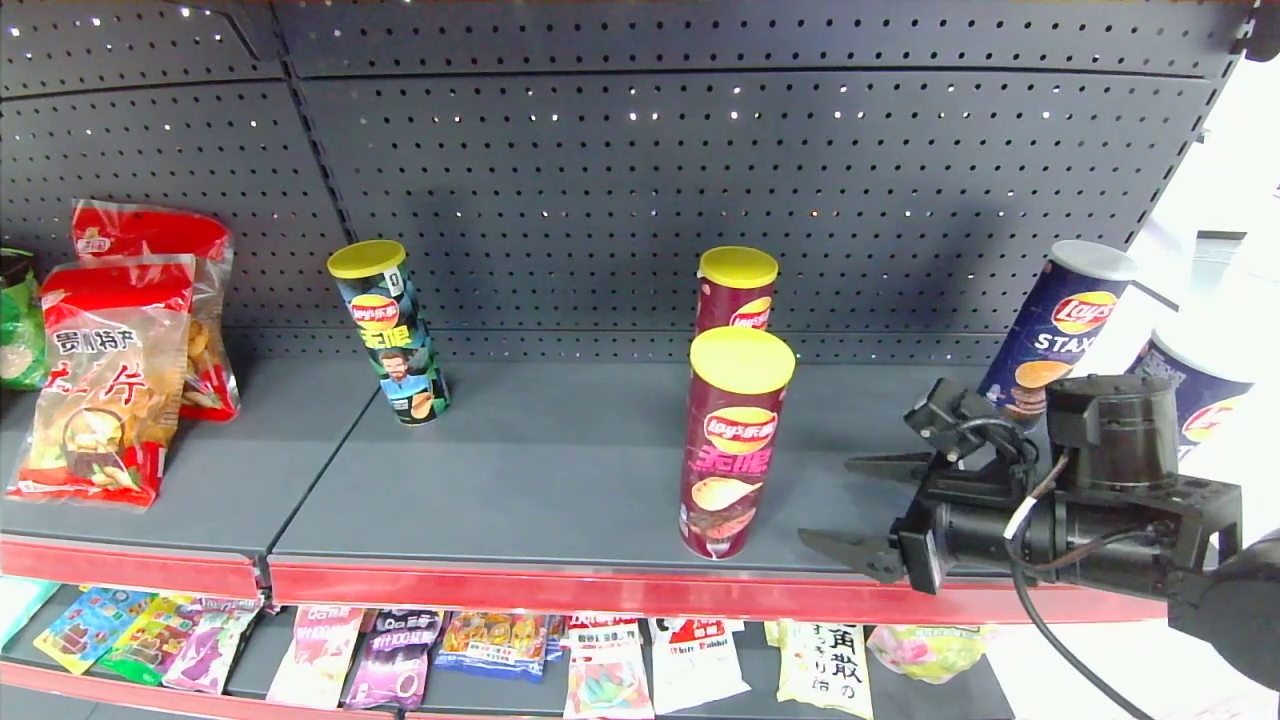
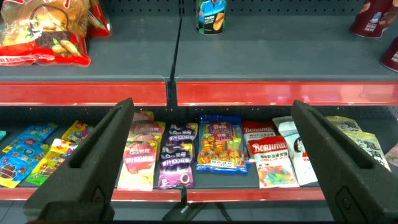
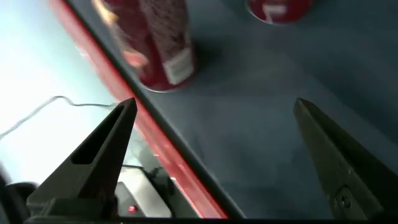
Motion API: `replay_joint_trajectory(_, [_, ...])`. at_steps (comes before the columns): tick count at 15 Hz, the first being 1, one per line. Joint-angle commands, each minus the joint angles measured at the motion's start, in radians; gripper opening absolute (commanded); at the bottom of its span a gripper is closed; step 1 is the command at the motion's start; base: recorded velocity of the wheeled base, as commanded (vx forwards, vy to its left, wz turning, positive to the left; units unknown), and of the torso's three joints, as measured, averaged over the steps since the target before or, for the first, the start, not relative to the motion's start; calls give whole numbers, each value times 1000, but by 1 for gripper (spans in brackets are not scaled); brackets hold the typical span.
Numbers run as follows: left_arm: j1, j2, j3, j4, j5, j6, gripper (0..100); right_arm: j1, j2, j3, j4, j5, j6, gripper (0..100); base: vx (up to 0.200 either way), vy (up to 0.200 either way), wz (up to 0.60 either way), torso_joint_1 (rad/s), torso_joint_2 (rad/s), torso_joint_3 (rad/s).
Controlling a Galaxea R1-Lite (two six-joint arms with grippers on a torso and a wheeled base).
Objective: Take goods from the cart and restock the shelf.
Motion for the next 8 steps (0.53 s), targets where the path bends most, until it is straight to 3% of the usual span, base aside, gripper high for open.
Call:
replay_joint_trajectory(1, [0,1,1,0,0,0,100,39,36,-6,1,-64,-3,100,0,0,0,0,0,0])
replay_joint_trajectory(5, [0,1,1,0,0,0,100,65,100,-50,1,-179,0,100,0,0,0,0,0,0])
replay_joint_trajectory(8, [0,1,-1,0,0,0,100,91,111,-67,-1,-185,0,100,0,0,0,0,0,0])
